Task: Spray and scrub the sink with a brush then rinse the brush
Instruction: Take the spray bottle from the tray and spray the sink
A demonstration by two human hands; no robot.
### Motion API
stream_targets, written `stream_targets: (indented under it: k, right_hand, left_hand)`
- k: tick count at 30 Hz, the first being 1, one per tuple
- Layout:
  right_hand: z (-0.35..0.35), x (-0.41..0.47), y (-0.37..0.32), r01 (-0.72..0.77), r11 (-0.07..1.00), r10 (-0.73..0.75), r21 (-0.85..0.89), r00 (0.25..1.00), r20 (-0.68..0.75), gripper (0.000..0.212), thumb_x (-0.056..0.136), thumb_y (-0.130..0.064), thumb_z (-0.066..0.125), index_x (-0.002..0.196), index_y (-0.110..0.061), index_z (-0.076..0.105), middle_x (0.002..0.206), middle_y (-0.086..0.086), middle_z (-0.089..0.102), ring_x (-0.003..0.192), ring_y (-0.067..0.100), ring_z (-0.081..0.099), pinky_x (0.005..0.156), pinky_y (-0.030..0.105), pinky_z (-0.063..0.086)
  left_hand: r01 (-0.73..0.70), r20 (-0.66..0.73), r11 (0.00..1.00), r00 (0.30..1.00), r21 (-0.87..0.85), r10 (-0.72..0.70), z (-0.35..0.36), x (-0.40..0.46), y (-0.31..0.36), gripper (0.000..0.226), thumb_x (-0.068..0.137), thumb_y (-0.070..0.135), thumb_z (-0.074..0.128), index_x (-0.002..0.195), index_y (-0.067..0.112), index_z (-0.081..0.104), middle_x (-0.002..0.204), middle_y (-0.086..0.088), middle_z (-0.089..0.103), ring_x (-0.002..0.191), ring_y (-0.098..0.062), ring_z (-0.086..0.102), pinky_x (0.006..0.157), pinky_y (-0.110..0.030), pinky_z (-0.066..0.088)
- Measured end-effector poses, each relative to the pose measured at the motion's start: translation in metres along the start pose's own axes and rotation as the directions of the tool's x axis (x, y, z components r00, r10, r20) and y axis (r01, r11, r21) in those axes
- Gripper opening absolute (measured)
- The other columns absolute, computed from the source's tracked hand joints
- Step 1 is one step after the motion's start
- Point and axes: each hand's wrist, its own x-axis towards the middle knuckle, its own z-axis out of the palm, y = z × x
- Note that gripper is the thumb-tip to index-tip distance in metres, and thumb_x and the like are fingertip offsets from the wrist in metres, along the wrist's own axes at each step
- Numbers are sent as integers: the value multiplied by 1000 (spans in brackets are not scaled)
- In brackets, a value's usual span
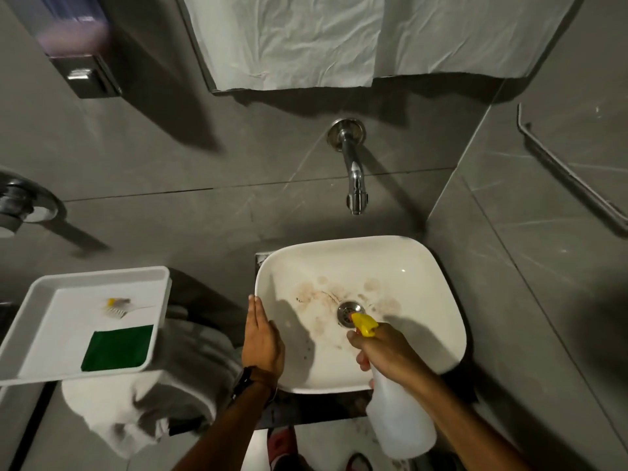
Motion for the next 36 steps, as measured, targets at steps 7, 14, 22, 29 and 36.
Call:
stream_targets:
  k: [7,14,22,29,36]
  right_hand:
    - [11,24,-30,4,992,-4,130,1000,-1,24,82,-35,63,105,-30,68,60,7,66,54,24,64,55,36,60]
    - [-4,52,-53,31,996,-26,81,997,-67,41,78,-35,63,116,-21,73,79,16,76,60,29,70,60,51,66]
    - [-54,57,-39,52,988,-30,144,988,-151,26,90,-30,66,115,-33,71,84,9,66,57,27,63,52,35,56]
    - [-90,48,3,6,980,45,197,966,-255,25,91,-33,67,115,-32,72,80,8,62,54,25,58,53,34,52]
    - [-97,32,29,-28,980,70,196,975,-212,23,96,-33,65,118,-33,70,83,9,59,55,25,55,53,32,48]
  left_hand:
    - [0,-9,1000,1000,-16,0,-2,-1,3,61,102,15,35,156,8,9,165,-7,10,147,-25,27,109,-23,22]
    - [-16,-29,999,999,-40,15,-2,-2,4,62,101,14,35,157,11,8,166,-5,10,143,-27,34,107,-30,37]
    - [-12,-22,999,1000,-50,11,1,0,1,63,101,15,36,157,11,9,165,-6,12,143,-28,35,109,-35,40]
    - [-28,-19,998,999,-62,27,1,-1,0,64,100,14,37,157,10,8,165,-6,11,144,-28,31,114,-37,36]
    - [-21,-6,999,1000,-35,21,1,-2,2,65,99,11,40,156,9,10,165,-8,12,145,-29,30,114,-38,35]
